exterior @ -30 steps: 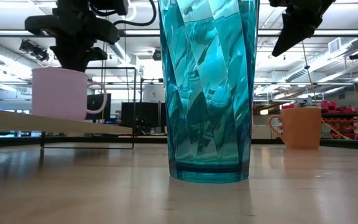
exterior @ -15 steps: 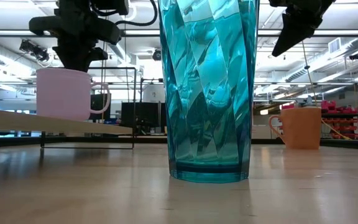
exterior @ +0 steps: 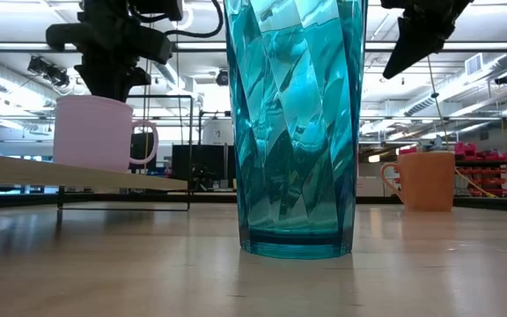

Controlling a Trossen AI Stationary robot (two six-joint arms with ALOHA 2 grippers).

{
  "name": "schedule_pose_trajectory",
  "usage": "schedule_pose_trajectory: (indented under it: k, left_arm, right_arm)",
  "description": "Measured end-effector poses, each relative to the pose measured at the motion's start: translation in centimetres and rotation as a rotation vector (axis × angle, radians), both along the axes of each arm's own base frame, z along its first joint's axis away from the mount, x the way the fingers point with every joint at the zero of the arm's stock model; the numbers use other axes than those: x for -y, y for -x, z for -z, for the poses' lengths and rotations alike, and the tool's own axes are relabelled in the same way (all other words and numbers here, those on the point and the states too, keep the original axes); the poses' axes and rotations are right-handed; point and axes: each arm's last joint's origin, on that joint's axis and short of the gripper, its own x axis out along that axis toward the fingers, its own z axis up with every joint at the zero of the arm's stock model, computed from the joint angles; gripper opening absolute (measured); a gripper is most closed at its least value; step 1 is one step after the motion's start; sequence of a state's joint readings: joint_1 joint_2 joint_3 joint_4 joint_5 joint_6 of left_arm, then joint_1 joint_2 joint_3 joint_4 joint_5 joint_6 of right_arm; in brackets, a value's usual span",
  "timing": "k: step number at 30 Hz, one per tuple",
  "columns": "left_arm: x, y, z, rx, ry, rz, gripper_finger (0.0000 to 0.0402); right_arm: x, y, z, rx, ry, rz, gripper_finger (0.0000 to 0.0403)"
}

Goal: Stack small to large cups/mugs on shelf
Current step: Put the purple mug on the shelf

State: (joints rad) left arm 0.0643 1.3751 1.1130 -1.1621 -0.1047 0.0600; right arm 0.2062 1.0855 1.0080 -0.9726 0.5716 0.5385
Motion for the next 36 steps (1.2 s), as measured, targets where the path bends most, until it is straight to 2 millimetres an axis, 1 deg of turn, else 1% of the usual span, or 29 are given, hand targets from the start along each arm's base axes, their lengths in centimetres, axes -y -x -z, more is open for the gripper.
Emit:
schedule_pose_trajectory:
  k: [4,7,12,15,20,24,26,28,31,33,36]
  left_arm:
    - [0.0,0.1,-0.9,0.016,0.004,-0.032,0.0076]
    - [0.0,0.0,-2.5,0.072,0.006,-0.055,0.0085]
    - [0.1,0.5,-5.4,0.139,0.022,-0.139,0.0096]
    - [0.5,1.1,-6.7,0.146,0.041,-0.210,0.0098]
    - [2.3,2.2,-7.6,0.153,0.075,-0.255,0.0091]
    - [4.3,3.0,-7.8,0.148,0.108,-0.303,0.0083]
    - [5.4,3.4,-7.9,0.141,0.121,-0.318,0.0079]
    - [6.6,3.4,-7.8,0.157,0.138,-0.312,0.0076]
    - [8.3,3.5,-6.8,0.176,0.147,-0.316,0.0072]
    - [9.2,3.4,-5.8,0.187,0.155,-0.311,0.0068]
    - [9.9,3.8,-4.0,0.170,0.110,-0.329,0.0062]
  right_arm:
    - [0.0,0.0,0.0,0.002,0.000,0.000,0.0032]
    - [0.0,0.0,0.0,0.003,-0.001,0.000,0.0032]
    - [0.0,-0.3,-0.1,0.026,-0.001,-0.007,0.0032]
    - [-0.2,-1.0,-0.5,0.083,0.016,-0.054,0.0032]
    - [-0.8,-3.3,-1.2,0.190,0.067,-0.227,0.0027]
    - [-1.1,-5.5,-1.4,0.264,0.094,-0.360,0.0007]
    - [-1.0,-6.5,-1.1,0.280,0.084,-0.411,0.0005]
    - [-0.7,-7.6,-0.4,0.275,0.082,-0.425,0.0008]
    - [0.1,-9.0,0.9,0.232,0.079,-0.408,0.0006]
    - [0.6,-9.8,1.9,0.203,0.077,-0.394,0.0004]
    - [1.3,-10.9,3.0,0.185,0.082,-0.388,0.0005]
